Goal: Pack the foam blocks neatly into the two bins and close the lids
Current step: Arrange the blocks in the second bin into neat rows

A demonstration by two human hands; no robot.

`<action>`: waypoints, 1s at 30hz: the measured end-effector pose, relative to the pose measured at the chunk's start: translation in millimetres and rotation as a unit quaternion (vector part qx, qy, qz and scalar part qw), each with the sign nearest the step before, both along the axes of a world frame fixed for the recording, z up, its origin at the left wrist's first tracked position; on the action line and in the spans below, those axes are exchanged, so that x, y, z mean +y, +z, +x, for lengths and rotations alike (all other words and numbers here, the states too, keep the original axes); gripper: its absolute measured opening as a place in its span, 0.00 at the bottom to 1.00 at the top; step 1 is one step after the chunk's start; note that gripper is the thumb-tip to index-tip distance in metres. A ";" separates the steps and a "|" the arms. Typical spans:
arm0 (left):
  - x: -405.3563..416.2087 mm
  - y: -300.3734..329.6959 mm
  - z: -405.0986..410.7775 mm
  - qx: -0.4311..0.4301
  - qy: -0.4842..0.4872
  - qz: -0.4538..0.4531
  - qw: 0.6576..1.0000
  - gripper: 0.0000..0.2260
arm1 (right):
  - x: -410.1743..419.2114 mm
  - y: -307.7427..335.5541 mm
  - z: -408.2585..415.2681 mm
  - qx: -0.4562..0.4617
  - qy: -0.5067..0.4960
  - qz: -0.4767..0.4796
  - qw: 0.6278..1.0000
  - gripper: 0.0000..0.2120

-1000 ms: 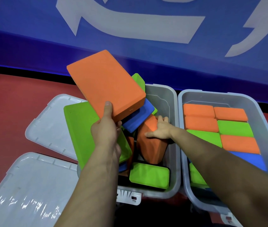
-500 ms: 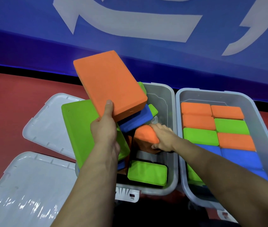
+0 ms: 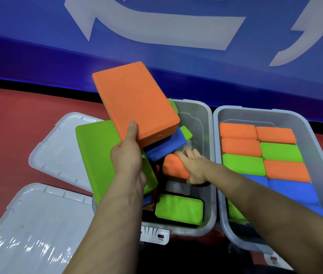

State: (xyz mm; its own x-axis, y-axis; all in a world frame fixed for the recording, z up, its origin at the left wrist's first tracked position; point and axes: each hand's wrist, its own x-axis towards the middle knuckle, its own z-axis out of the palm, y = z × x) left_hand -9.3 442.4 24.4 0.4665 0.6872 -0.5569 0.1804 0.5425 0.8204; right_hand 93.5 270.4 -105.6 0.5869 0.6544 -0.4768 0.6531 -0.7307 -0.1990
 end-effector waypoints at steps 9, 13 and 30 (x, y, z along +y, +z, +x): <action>-2.9 0.3 -0.5 -0.009 -0.022 0.007 1.000 0.18 | 5.2 -8.4 -4.9 0.015 -0.002 0.051 0.999 0.48; -2.2 -0.1 -2.0 -0.008 -0.019 0.006 1.000 0.18 | 6.1 -8.1 -2.8 0.046 -0.020 0.044 0.998 0.48; 0.9 1.5 -0.4 -0.007 -0.014 0.005 1.000 0.13 | 9.5 -4.8 8.8 0.063 0.015 0.041 0.997 0.48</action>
